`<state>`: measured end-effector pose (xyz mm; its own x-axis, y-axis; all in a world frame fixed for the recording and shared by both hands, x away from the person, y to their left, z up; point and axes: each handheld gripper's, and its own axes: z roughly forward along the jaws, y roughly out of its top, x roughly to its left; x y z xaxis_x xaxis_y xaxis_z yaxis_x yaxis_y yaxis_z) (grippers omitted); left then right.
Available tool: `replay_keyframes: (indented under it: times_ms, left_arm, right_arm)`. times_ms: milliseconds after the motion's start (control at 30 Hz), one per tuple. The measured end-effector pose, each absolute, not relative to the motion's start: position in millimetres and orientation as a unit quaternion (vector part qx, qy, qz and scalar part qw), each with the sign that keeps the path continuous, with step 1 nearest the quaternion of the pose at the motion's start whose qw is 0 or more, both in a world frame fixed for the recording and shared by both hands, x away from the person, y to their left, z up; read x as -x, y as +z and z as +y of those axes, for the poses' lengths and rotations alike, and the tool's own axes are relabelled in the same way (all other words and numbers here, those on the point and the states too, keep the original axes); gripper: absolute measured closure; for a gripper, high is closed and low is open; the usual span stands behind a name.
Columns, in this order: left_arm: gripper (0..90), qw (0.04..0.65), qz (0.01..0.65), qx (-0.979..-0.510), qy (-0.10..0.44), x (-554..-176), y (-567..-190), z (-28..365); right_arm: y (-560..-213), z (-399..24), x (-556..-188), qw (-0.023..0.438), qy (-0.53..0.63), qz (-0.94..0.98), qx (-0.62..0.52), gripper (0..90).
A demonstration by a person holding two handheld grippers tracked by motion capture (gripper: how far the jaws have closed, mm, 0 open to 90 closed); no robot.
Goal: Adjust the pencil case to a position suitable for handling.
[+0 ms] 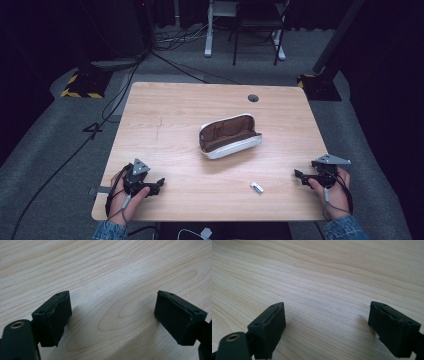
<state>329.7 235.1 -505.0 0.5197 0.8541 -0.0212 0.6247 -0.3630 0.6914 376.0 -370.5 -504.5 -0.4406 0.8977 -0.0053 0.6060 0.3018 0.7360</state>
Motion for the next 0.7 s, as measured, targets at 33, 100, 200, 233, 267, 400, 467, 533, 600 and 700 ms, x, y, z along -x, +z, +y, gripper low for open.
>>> replay_keyframes:
  times_ms: [33,100,200,233,267,400,467,533,600,700]
  left_arm:
    - [14.9,0.330,0.458,-0.807,0.174,-329.7,-504.9,235.1]
    - [14.8,0.330,0.458,-0.807,0.174,-330.0,-504.9,235.1]
    - [14.3,0.330,0.457,-0.807,0.174,-330.9,-505.2,233.8]
    - [14.3,0.330,0.457,-0.807,0.174,-330.9,-505.2,233.8]
    - [14.3,0.330,0.459,-0.807,0.172,-331.2,-505.1,232.9]
    - [14.2,0.330,0.462,-0.805,0.174,-331.5,-505.3,230.8]
    - [14.3,0.330,0.463,-0.804,0.174,-331.4,-505.2,230.5]
    - [14.3,0.331,0.465,-0.803,0.173,-331.7,-505.3,230.0]
    - [14.2,0.331,0.465,-0.802,0.175,-332.5,-505.4,229.6]
    - [14.2,0.330,0.462,-0.804,0.175,-333.6,-505.2,229.6]
  right_arm:
    - [-504.4,-370.6,-376.0,0.215,0.340,0.778,-0.483,14.8]
    - [-504.4,-370.5,-376.0,0.215,0.340,0.778,-0.483,14.9]
    - [-504.4,-371.1,-375.7,0.212,0.342,0.779,-0.481,15.5]
    - [-504.3,-371.0,-375.4,0.211,0.342,0.779,-0.481,15.5]
    - [-504.3,-371.0,-375.2,0.211,0.342,0.780,-0.481,15.5]
    - [-504.2,-371.1,-374.3,0.210,0.343,0.781,-0.479,16.0]
    - [-504.2,-371.2,-374.0,0.210,0.344,0.780,-0.479,16.3]
    - [-504.1,-371.5,-374.0,0.211,0.344,0.780,-0.479,17.2]
    - [-504.0,-371.9,-373.7,0.212,0.345,0.777,-0.481,20.3]
    - [-503.8,-372.8,-373.7,0.216,0.346,0.775,-0.483,23.9]
